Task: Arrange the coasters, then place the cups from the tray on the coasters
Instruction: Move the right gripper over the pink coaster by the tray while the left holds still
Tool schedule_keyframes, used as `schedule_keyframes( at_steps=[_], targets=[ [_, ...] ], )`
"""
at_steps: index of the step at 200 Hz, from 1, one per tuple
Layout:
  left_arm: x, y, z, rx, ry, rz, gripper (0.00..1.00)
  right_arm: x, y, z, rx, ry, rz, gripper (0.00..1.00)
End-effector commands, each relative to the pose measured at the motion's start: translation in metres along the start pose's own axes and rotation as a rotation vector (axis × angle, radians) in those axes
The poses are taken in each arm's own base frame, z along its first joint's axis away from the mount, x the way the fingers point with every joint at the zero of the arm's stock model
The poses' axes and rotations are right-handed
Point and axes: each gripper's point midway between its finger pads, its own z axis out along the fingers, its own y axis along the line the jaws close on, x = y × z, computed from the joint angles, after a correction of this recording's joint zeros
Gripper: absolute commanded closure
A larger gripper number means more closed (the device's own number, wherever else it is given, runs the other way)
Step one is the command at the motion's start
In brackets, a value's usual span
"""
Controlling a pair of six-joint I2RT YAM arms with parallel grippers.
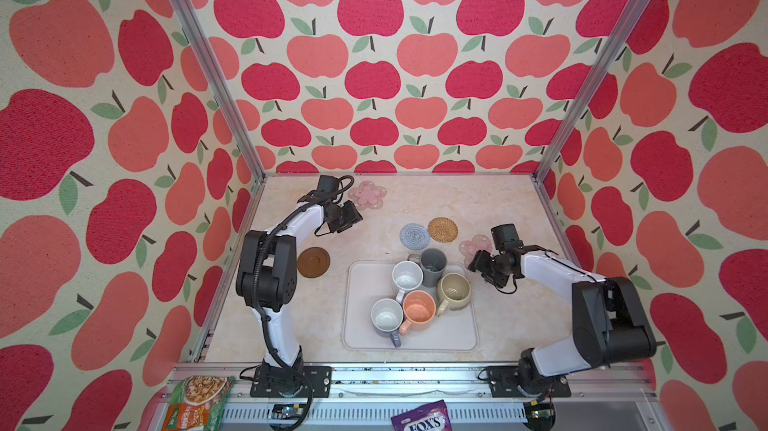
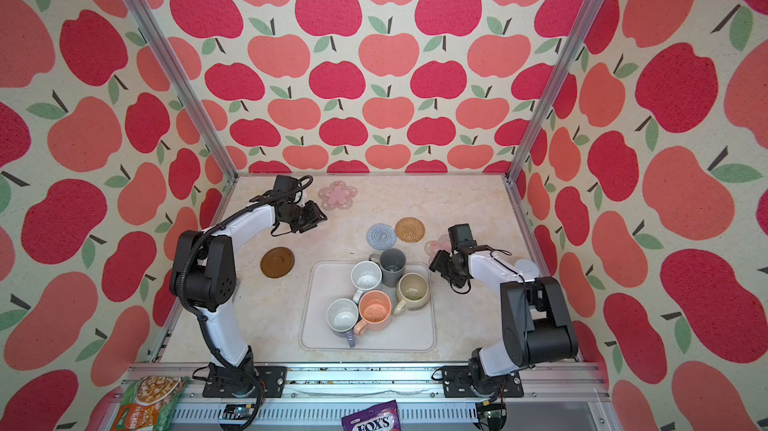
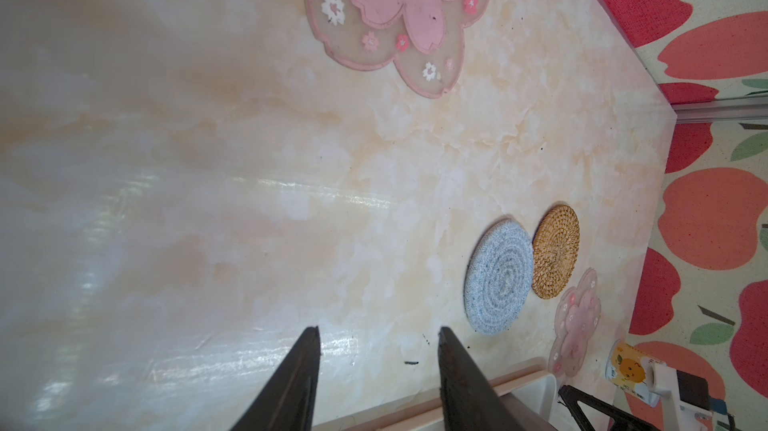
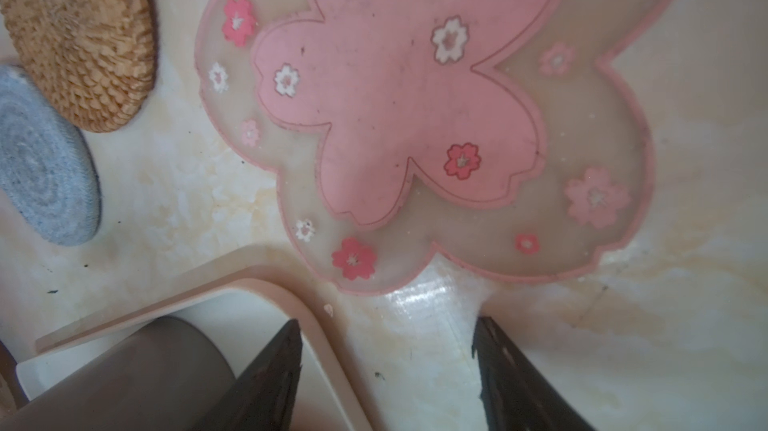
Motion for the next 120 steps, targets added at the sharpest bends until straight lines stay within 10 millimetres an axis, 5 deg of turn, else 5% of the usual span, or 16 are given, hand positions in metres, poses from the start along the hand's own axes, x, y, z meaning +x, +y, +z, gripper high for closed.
schedule_keyframes(
  at_steps=[1,120],
  targets=[
    [0.005,0.005,0.004,0.003,0.020,-0.024,0.52,-0.004,-0.007,0.012,0.039,-0.008,0.037,0.32],
    [0.008,0.010,0.010,-0.008,0.038,-0.036,0.52,-0.019,-0.007,0.035,0.072,-0.027,0.102,0.32]
  ],
)
